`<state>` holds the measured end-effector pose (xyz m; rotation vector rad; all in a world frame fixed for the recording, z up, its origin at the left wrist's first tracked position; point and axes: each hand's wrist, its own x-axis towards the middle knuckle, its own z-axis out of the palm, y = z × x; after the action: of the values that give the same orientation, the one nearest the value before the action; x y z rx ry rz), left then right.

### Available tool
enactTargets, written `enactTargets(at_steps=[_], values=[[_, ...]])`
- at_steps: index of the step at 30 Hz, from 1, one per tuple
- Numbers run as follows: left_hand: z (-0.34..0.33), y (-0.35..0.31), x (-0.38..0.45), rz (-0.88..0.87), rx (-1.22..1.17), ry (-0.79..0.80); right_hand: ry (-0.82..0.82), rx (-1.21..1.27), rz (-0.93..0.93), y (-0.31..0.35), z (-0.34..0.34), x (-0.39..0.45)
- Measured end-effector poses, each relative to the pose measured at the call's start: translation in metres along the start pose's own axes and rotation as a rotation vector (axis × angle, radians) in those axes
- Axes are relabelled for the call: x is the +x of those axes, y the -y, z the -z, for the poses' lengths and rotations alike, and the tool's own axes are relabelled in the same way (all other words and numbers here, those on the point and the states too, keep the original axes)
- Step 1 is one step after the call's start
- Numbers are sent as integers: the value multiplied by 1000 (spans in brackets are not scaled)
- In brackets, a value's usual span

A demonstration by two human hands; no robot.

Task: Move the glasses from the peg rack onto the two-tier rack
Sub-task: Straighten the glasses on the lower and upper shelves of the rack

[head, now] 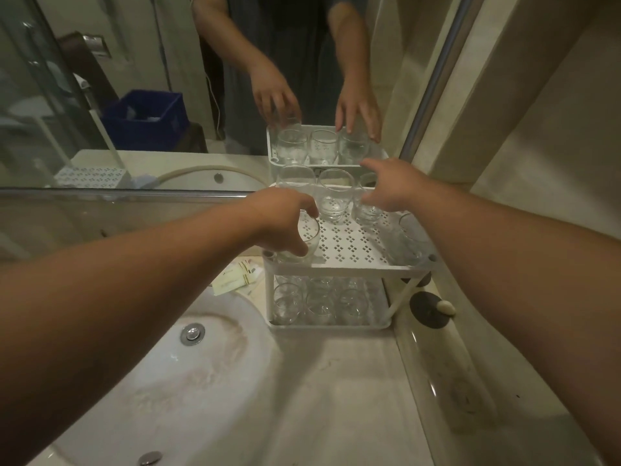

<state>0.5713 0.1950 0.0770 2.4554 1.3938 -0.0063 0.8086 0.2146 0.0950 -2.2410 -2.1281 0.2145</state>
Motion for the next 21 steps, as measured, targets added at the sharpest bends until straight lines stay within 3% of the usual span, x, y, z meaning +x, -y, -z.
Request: enactTargets(at_steps=[21], values=[[4, -2, -3, 8, -50, 52, 61, -91, 4, -27, 1, 20]])
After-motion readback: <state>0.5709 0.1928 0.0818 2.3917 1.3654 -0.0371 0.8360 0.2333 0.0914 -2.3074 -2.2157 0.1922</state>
